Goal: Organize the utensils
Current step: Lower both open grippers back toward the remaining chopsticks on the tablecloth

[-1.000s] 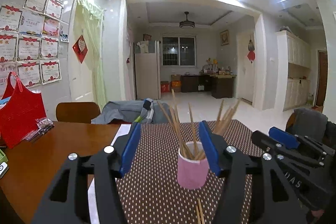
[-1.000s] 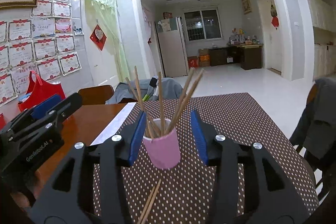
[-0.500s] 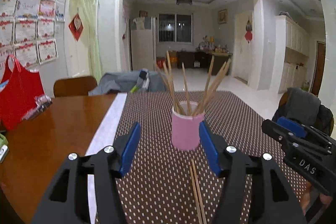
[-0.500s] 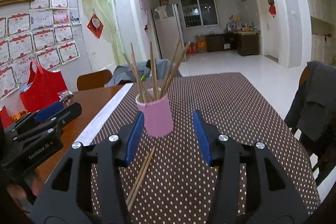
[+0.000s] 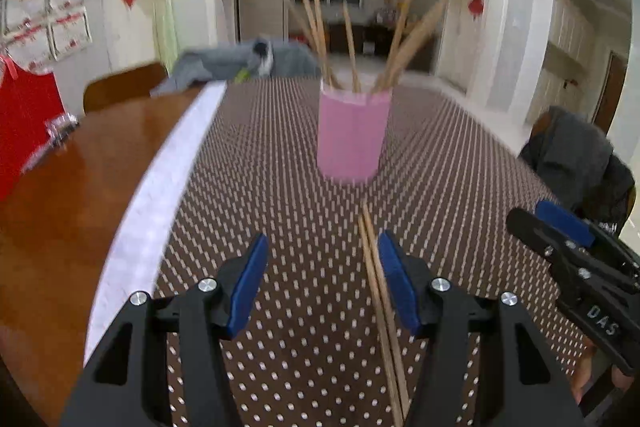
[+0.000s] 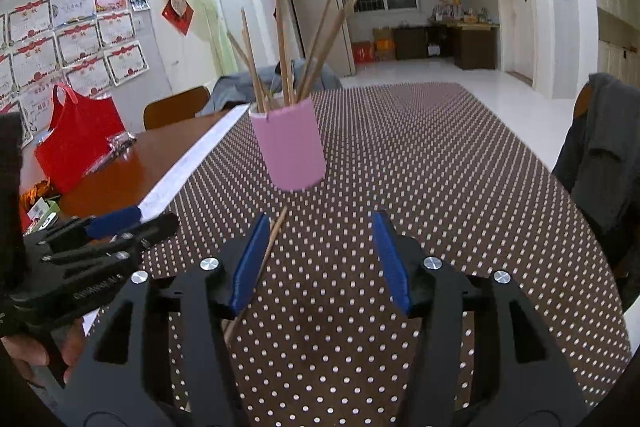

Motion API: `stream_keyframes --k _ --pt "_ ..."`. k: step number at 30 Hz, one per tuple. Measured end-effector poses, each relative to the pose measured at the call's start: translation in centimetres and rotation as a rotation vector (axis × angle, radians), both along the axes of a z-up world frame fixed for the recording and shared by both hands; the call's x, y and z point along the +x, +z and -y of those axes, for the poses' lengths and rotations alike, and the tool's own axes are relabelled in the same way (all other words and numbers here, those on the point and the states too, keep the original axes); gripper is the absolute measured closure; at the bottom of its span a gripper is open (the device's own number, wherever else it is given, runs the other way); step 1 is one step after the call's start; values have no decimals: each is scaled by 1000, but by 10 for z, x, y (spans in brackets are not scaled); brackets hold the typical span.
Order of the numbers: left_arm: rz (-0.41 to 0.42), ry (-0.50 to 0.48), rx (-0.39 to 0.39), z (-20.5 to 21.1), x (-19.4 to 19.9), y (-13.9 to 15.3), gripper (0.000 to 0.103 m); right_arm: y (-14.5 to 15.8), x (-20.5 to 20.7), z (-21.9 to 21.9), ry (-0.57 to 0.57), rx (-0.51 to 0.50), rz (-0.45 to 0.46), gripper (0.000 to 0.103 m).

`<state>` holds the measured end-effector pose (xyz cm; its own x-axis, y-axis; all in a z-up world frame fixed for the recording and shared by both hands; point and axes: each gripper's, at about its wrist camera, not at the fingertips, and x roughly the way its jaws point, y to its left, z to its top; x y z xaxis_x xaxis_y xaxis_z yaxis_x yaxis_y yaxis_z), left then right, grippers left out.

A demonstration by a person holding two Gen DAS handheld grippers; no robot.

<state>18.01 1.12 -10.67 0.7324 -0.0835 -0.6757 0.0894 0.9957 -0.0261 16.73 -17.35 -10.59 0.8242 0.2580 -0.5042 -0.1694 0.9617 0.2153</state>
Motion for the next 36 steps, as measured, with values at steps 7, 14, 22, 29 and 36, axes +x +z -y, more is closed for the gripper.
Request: stream_keyframes --k 7,14,22,29,36 --pt "-171 -24 0 10 14 -35 46 -25 11 -4 0 -15 -80 47" --pt "-222 -50 44 18 21 -53 45 -37 20 4 1 25 -137 45" --pt "-234 -47 73 20 31 -58 45 -41 29 5 10 48 -175 45" --pt "-267 -59 101 22 34 -56 45 -44 33 8 12 68 -194 45" --pt "-307 -57 129 32 49 -57 46 -46 37 7 22 63 -203 45"
